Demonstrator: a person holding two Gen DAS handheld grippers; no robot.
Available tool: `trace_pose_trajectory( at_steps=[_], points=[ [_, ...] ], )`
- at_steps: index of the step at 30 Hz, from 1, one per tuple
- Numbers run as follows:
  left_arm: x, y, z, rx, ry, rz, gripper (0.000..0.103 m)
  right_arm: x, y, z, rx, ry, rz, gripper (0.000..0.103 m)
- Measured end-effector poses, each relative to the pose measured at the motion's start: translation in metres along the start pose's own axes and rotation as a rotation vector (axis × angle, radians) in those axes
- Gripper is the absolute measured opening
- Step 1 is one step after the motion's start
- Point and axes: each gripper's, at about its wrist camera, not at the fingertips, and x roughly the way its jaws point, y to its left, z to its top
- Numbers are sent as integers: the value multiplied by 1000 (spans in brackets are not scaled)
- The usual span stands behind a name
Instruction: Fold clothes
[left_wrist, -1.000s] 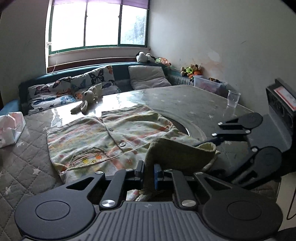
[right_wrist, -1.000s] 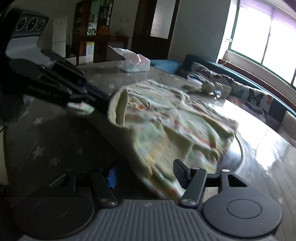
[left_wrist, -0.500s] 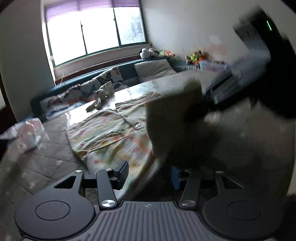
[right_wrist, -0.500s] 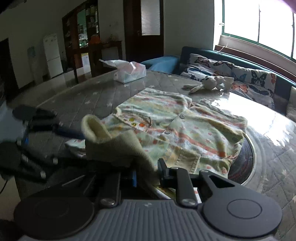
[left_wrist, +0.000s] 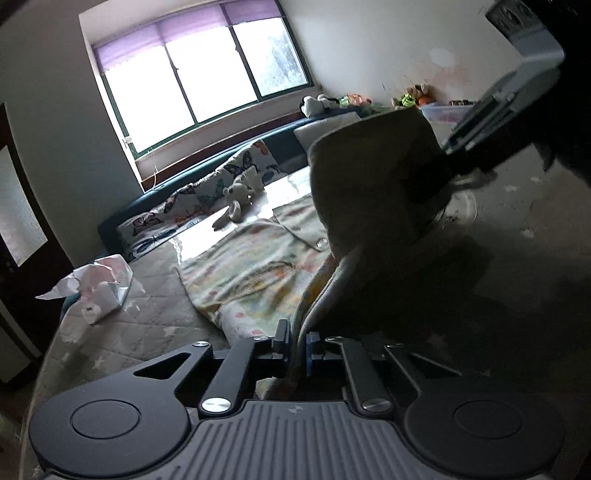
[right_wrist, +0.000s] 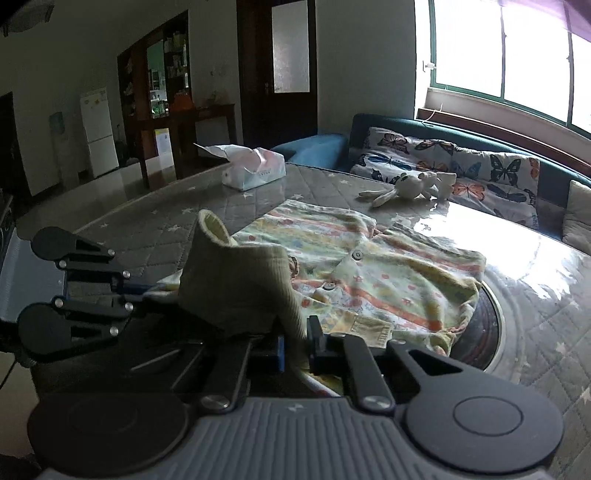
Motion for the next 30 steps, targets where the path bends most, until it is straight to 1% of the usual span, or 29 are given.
trace_pose_trajectory(
  at_steps=[3, 5, 7, 11, 14, 17, 21, 24, 30],
  points=[
    [-17, 1, 2, -23, -8, -27, 8, -16, 5, 0, -26, 0, 19, 10],
    [-35, 0, 2, -22, -10, -47, 8, -30, 10, -2, -33, 5, 49, 10],
    [-55, -3, 2, -10, -7, -67, 8, -44, 16, -3, -42, 11, 78, 10],
    [-103, -5, 5, -2, -2, -123, 8, -83, 38, -6, -103, 23, 126, 9],
    [-100, 3, 10, -49, -11, -111, 8, -99, 47, -6, -112, 27, 153, 9],
    [-96, 11, 15, -96, -20, -99, 8, -99, 50, 0, -131, 16, 151, 9],
    [-91, 23, 22, -159, -32, -83, 8, -85, 44, 14, -134, 7, 127, 9],
    [-86, 31, 27, -205, -41, -71, 8, -69, 31, 29, -112, 9, 103, 9],
    [-32, 59, 55, -203, -10, -51, 8, -27, -3, 62, -79, 32, 74, 9]
  ],
)
